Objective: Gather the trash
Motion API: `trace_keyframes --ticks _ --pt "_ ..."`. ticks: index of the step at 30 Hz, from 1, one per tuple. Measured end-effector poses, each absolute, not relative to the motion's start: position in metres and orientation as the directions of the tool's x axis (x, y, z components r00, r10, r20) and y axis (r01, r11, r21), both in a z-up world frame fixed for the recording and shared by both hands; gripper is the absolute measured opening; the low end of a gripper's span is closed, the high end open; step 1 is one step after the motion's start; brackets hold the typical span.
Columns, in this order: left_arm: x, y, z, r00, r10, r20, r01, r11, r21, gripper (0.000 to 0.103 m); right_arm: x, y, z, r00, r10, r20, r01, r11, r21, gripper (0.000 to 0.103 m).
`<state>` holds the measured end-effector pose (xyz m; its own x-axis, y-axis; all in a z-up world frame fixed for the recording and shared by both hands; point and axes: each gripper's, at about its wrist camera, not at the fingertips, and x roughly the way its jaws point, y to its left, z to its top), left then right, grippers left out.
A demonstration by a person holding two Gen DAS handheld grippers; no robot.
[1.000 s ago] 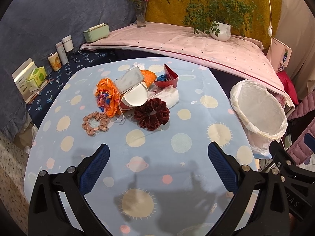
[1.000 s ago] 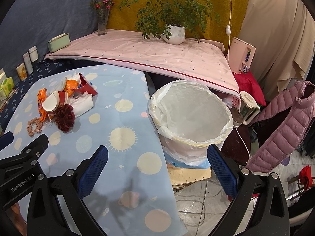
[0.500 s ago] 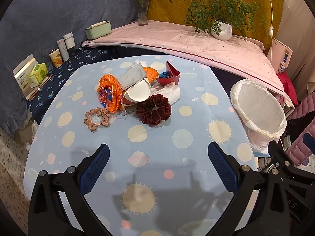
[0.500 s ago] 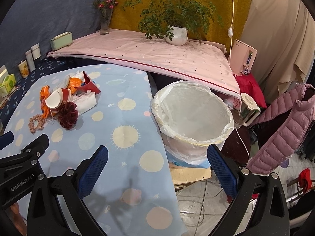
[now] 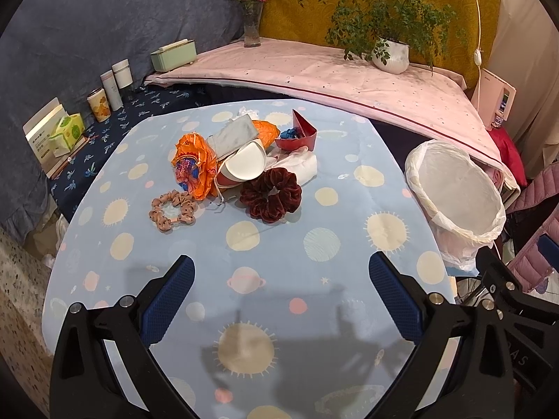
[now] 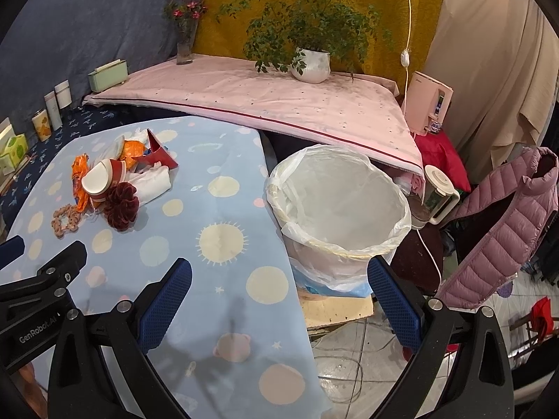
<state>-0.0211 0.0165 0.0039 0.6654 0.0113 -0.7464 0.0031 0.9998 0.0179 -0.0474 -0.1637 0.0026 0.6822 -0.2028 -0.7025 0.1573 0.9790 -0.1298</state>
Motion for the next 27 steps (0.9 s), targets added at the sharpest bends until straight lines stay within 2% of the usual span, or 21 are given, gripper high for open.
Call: trace_keyframes --ticks 27 --pt "-0.0195 0.0189 0.0080 0.675 0.000 -0.738 0.003 1.000 0.002 0.095 -0.0479 -0.1658 0.0063 0.686 -0.215 -0.695 0.173 0.976 -0.131 0.096"
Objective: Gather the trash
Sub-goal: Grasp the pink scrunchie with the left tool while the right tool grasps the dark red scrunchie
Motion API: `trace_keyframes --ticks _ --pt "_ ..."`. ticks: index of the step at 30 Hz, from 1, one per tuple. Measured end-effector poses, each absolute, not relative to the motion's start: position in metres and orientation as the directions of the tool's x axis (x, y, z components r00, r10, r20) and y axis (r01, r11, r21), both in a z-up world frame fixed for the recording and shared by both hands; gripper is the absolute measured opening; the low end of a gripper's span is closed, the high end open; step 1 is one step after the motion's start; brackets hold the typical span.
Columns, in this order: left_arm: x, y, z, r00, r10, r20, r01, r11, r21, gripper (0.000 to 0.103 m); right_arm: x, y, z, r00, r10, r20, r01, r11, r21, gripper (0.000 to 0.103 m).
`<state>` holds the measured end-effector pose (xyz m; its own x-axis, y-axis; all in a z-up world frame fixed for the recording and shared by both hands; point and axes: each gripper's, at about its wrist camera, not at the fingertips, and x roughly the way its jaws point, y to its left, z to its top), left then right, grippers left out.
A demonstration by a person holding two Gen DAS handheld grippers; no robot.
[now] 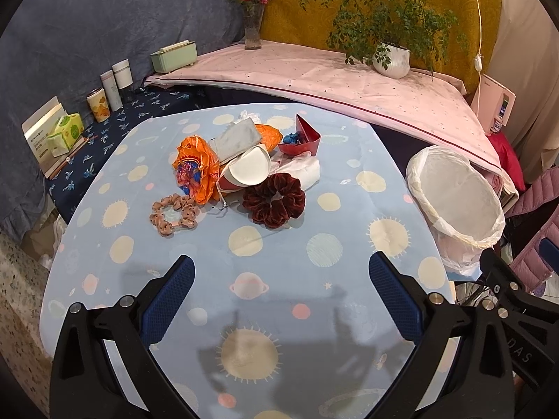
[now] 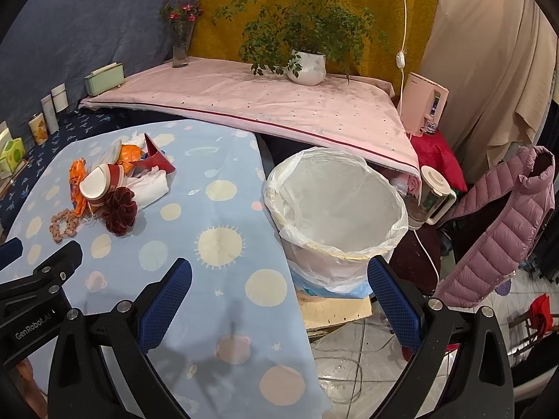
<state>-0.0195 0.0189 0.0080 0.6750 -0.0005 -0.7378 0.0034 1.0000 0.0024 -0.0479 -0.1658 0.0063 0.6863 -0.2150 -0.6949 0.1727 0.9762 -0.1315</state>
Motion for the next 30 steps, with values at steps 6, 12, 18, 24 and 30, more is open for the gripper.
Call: trace_keyframes --ticks 6,12,18,24,30 --pt "-0.008 0.031 0.007 0.685 -0.009 -0.729 0.000 1.000 -0.012 0.095 -0.044 -0.167 0.009 0.693 -0.221 -0.687 0.184 0.975 -0.128 0.096" --pt "0.008 0.049 -0.001 0.673 -0.022 -0.739 -0.010 0.999 -0.039 0.095 -0.031 -0.161 0.015 0.714 -0.226 -0.663 0.201 0.973 -0.114 0.096" --pt "0.032 0.090 -0.017 0.645 0.011 -0.764 -0.075 0.996 -0.049 0.095 -0.007 -0.146 0.012 0.719 -0.191 -0.668 0.178 0.980 -0.089 0.096" --pt "0.054 0.142 -0.034 0.626 0.089 -0.775 -0.168 0.985 -0.023 0.095 0.025 -0.123 0.002 0.713 -0.129 -0.689 0.131 0.990 -0.050 0.096" --pt "0.078 0.180 -0.051 0.615 0.105 -0.782 -0.192 0.981 -0.019 0.095 0.058 -0.090 -0.019 0.703 -0.057 -0.709 0.051 0.998 -0.029 0.096"
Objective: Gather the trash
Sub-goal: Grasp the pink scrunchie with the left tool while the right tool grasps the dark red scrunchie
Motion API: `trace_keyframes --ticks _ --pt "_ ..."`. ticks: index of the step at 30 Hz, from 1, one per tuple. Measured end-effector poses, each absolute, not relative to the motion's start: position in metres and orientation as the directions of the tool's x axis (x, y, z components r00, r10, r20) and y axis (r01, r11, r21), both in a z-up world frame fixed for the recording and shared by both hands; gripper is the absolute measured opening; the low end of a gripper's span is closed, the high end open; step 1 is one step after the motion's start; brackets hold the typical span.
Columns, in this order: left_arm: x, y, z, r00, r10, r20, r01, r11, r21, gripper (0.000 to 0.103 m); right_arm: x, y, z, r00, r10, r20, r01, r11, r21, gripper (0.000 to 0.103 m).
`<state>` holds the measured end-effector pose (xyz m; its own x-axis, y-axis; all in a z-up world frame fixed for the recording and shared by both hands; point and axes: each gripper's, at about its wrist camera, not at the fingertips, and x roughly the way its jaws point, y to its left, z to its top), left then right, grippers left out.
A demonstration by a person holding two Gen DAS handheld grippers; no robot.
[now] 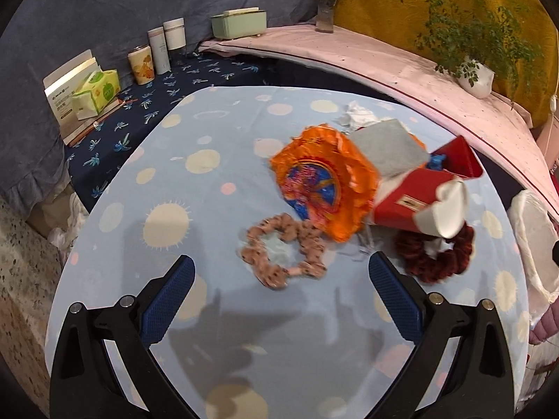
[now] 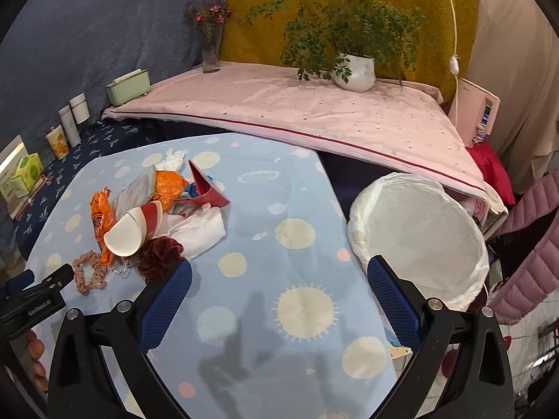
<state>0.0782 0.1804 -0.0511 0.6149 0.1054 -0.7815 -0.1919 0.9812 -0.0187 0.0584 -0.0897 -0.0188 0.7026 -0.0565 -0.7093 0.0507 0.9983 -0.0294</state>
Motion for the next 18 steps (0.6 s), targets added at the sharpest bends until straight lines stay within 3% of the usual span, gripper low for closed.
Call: trace_keyframes --ticks 3,7,10,15,18 --pt "0.090 0.198 -0.062 0.602 0.090 -0.793 -0.199 0.979 -0.040 0.093 0.072 -0.070 -0.032 0.690 -0.023 -0.723 0.005 1.000 -0.027 0.096" --pt "0.103 0.216 -0.081 0.566 0.056 -0.823 -0.209 0.975 -0.078 0.079 0.089 -0.048 -0.050 0.665 0.013 -0.747 -0.041 0.999 -0.018 0.091" --pt "0.107 0.223 -0.092 0.548 0.037 -0.835 -0.213 0.972 -0.097 0.078 0.100 -0.035 -0.061 0.650 0.036 -0.759 -0.061 0.998 -0.005 0.089" --pt "0.114 0.226 -0.104 0.532 0.006 -0.847 -0.204 0.972 -0.121 0.065 0.112 -0.017 -0.079 0.623 0.043 -0.781 -0.085 0.996 -0.013 0.079" --pt "0.116 0.224 -0.109 0.522 -0.018 -0.853 -0.189 0.973 -0.136 0.053 0.114 -0.013 -0.088 0.603 0.058 -0.795 -0.098 0.995 -0.001 0.066"
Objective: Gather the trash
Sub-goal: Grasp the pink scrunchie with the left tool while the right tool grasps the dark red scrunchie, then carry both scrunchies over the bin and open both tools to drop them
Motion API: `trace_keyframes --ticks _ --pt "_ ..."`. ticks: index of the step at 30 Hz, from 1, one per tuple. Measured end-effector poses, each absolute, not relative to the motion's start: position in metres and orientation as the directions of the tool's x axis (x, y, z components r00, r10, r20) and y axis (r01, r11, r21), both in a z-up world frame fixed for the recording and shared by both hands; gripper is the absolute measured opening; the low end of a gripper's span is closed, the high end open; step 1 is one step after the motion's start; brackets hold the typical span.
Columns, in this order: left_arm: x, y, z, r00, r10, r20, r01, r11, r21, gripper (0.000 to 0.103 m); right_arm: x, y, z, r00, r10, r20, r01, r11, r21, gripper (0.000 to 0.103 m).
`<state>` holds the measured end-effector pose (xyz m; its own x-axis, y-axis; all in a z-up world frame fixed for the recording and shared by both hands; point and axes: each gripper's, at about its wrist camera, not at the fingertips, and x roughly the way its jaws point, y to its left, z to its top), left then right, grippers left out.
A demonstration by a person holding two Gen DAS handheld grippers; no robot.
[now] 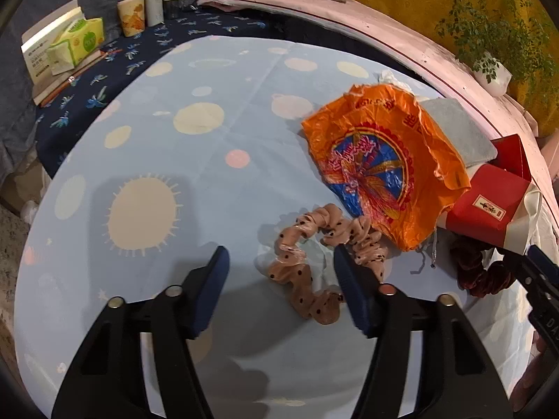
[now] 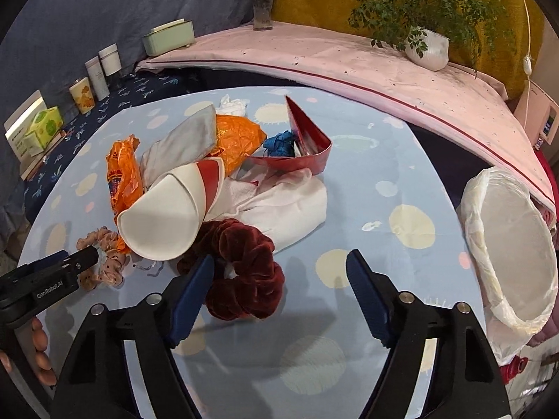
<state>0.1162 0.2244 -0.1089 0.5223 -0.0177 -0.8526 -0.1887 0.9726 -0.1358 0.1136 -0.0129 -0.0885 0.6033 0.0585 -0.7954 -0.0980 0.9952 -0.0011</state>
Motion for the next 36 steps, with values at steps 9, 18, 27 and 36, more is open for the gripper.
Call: trace_keyframes --ticks 9,18,27,36 --pt "0.113 0.218 -0.101 0.534 -0.048 -0.844 -0.172 0.971 -0.164 0.007 0.106 -0.021 -0.091 0.580 0.140 -0.802 -0.112 0.990 0.092 0.019" --pt "0.099 0.193 -0.046 0.618 -0.088 -0.781 -0.108 0.975 -0.195 0.006 0.084 -0.042 -0.048 0.666 0.108 -0.738 -0.083 0.994 0.070 0.015" --pt "0.090 0.133 0.026 0.704 -0.203 -0.681 0.059 0.972 -0.229 0.006 0.066 -0.092 0.012 0.762 0.055 -0.645 -0.003 0.997 0.081 0.015" --pt "0.091 0.036 0.066 0.703 -0.359 -0.614 0.268 0.933 -0.238 0.006 0.051 -0.158 0.046 0.807 -0.048 -0.588 0.104 0.993 0.062 0.015"
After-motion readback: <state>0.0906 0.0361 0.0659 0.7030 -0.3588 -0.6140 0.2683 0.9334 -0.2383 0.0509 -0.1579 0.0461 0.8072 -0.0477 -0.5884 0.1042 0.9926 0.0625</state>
